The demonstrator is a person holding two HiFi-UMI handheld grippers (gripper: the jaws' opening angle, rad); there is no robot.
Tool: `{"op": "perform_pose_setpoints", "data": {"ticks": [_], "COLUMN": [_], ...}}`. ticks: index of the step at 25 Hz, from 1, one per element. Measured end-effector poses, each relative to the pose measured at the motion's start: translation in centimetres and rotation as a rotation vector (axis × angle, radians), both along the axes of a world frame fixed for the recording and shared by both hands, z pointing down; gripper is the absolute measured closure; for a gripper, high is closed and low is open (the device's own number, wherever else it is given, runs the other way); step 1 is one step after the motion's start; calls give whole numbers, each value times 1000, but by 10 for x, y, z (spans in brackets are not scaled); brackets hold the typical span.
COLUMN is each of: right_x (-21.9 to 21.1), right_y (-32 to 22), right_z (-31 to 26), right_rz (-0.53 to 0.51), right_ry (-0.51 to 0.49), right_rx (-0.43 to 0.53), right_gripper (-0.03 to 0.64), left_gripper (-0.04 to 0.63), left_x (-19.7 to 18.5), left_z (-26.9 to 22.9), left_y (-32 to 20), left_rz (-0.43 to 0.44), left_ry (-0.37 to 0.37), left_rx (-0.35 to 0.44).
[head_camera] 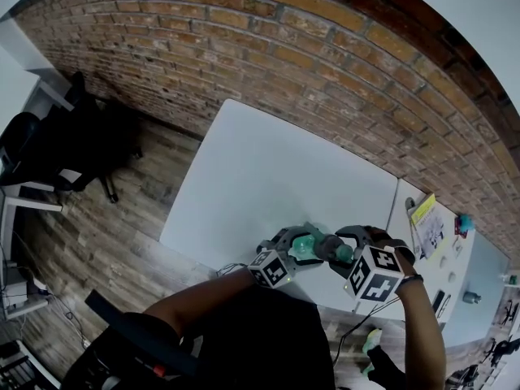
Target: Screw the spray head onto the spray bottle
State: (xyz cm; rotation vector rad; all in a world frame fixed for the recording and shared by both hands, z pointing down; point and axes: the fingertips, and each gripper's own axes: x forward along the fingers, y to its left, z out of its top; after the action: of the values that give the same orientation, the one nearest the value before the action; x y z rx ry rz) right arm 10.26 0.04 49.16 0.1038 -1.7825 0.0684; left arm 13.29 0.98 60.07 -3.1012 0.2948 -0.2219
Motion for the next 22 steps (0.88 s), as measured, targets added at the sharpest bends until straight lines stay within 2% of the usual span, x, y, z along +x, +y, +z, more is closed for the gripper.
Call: {"op": "perform_pose_setpoints", "data": {"ticks": [4,6,9,14,22], "right_x": [-7,-8,-9,-3,-2], "right_y": [-1,5,10,7,7], "right_z": [-26,-23,-10,11,21], "right_rz": [-181,-293,-382,-427,-387], "right_ry": [19,65,119,200,218], "right_rx": [43,36,22,52,57], "right_gripper": [354,354,354,354,356], "left_gripper": [233,233,233,233,230], "left_x": [-2,-1,0,2,-1], "left_z": [-2,-1,2,1,0], "left_y": [-1,-1,-1,-1,-1], "left_rz": [4,0,-1,4,-20], "left_ry": [3,5,2,-3,4], "left_rx": [4,6,3,-13,-15]}}
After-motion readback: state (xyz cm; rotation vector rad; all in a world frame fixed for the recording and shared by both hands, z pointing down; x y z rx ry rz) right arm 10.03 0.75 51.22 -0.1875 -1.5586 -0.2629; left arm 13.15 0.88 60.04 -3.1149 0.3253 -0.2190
